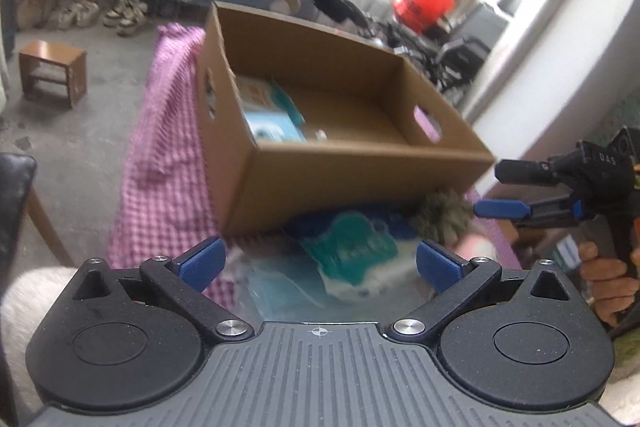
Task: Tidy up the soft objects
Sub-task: 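Move the right gripper back to the pile and grasp the ZONSEN wipes pack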
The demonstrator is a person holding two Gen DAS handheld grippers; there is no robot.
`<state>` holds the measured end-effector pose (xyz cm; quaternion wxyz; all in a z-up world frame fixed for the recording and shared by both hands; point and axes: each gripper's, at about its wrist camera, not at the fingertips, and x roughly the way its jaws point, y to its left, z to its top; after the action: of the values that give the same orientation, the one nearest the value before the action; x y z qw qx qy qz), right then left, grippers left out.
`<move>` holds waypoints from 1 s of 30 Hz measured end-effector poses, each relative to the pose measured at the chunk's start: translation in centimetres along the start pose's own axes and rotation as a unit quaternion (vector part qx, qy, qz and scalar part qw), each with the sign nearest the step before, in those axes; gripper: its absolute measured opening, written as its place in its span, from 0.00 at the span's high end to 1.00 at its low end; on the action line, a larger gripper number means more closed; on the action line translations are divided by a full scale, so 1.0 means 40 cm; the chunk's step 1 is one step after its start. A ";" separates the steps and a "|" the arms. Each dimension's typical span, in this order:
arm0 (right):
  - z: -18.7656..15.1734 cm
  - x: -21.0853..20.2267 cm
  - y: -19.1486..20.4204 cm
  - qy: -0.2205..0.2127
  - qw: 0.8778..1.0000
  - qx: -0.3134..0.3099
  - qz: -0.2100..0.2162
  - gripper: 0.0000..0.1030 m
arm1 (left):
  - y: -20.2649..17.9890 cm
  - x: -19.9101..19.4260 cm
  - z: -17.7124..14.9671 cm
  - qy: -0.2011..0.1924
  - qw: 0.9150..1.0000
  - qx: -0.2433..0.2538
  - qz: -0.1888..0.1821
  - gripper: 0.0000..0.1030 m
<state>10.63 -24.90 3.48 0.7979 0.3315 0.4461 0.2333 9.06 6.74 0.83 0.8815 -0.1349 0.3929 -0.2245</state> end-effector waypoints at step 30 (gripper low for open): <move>-0.038 0.213 0.008 0.084 0.974 -0.139 -0.156 0.31 | -0.125 0.249 -0.071 0.106 0.986 0.130 -0.013 0.10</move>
<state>13.51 -18.50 -1.60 0.8223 0.1229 0.5213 0.1922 11.36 -2.73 -5.25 0.8419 0.0003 0.4498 -0.2980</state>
